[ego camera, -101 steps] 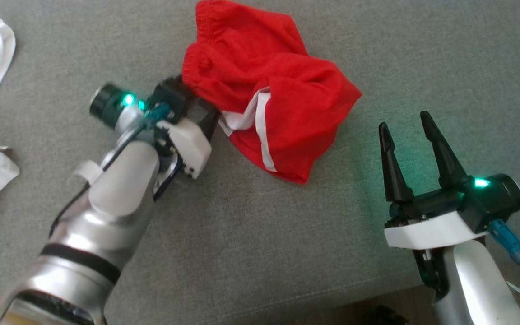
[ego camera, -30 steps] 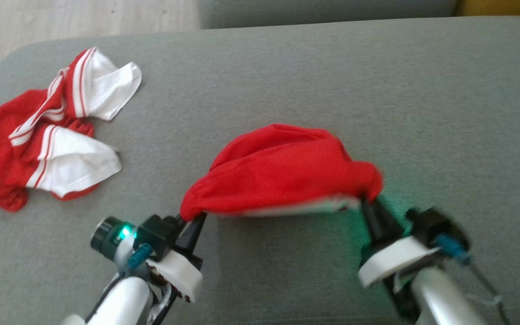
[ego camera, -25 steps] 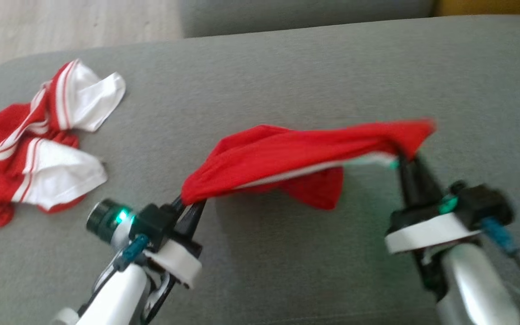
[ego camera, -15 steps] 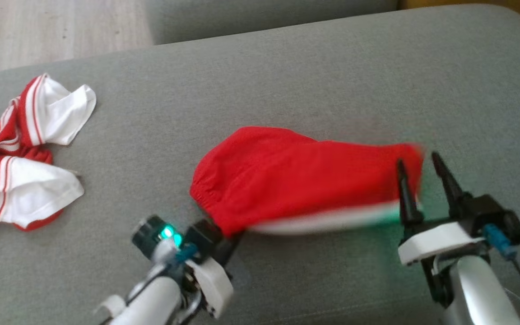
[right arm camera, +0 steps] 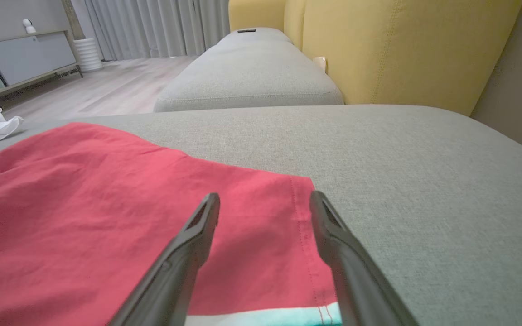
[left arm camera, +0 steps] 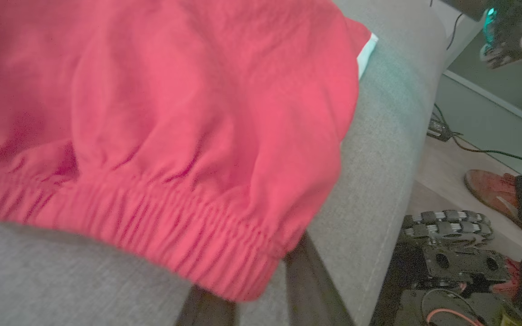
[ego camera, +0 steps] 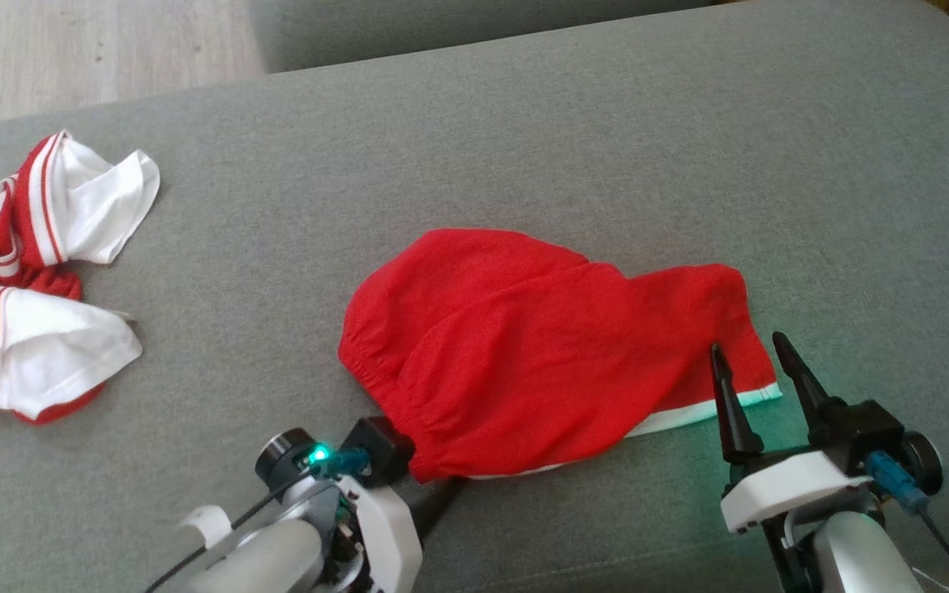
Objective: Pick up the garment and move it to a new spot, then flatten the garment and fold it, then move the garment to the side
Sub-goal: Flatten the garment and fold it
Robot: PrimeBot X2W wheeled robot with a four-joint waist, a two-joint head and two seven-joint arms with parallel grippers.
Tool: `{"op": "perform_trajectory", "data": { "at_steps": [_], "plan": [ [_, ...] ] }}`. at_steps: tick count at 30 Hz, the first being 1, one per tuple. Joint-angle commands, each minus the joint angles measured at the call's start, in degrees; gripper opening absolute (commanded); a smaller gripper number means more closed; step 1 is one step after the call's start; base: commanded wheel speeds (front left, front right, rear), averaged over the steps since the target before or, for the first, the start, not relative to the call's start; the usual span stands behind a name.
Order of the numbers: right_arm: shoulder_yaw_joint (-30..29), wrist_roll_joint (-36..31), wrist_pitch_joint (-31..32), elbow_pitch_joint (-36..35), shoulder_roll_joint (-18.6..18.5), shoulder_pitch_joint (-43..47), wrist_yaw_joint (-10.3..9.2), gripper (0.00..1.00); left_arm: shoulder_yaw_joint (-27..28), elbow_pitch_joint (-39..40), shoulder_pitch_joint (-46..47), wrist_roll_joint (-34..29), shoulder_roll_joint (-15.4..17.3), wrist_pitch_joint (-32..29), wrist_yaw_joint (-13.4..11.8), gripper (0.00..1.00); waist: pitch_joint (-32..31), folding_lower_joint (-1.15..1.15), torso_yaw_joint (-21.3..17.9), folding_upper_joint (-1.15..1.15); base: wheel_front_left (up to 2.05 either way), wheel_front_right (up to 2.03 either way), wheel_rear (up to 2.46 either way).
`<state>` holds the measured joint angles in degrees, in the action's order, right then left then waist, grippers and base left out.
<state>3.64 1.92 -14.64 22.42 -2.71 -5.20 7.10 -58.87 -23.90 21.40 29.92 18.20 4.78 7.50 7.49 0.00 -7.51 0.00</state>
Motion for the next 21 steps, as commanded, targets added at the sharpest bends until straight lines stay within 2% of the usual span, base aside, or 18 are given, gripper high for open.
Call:
{"op": "perform_trajectory", "data": {
  "at_steps": [1,7,15,17,18,21],
  "plan": [
    [1.3,-0.3,-0.4,-2.1,-0.2,-1.2,0.39,1.0,1.2,1.9,2.8,0.6,1.8,-0.4,0.0,1.0,-0.1,0.0,0.3,0.0,0.0,0.0,0.0],
    [1.7,0.0,-0.4,-2.4,-0.2,-1.1,0.39,1.0,-0.5,2.9,2.3,2.3,3.9,-0.9,0.0,1.0,-0.7,0.0,0.9,0.0,0.0,0.0,0.0],
    [2.7,0.2,-0.4,-2.8,-0.2,-1.0,0.39,1.0,-3.1,1.1,2.4,2.5,4.0,-0.4,0.0,1.0,-0.9,0.0,0.5,0.0,0.0,0.0,0.0],
    [2.6,0.0,-0.4,-3.1,-0.2,-0.9,0.39,1.0,-4.0,0.6,2.8,1.9,4.2,0.3,0.0,0.37,-0.9,0.0,0.3,0.0,0.0,0.0,0.0],
    [2.6,-0.1,-0.4,-3.2,-0.2,-0.8,0.39,1.0,-4.3,0.4,3.0,1.6,4.2,0.8,0.0,0.0,-0.9,0.0,0.2,0.0,0.0,0.0,0.0],
    [2.3,-0.3,-0.4,-3.6,-0.2,-0.5,0.39,1.0,-4.7,0.1,3.7,0.7,4.5,2.7,0.0,0.0,-1.1,0.0,0.1,0.0,0.0,0.0,0.0]
  ]
}}
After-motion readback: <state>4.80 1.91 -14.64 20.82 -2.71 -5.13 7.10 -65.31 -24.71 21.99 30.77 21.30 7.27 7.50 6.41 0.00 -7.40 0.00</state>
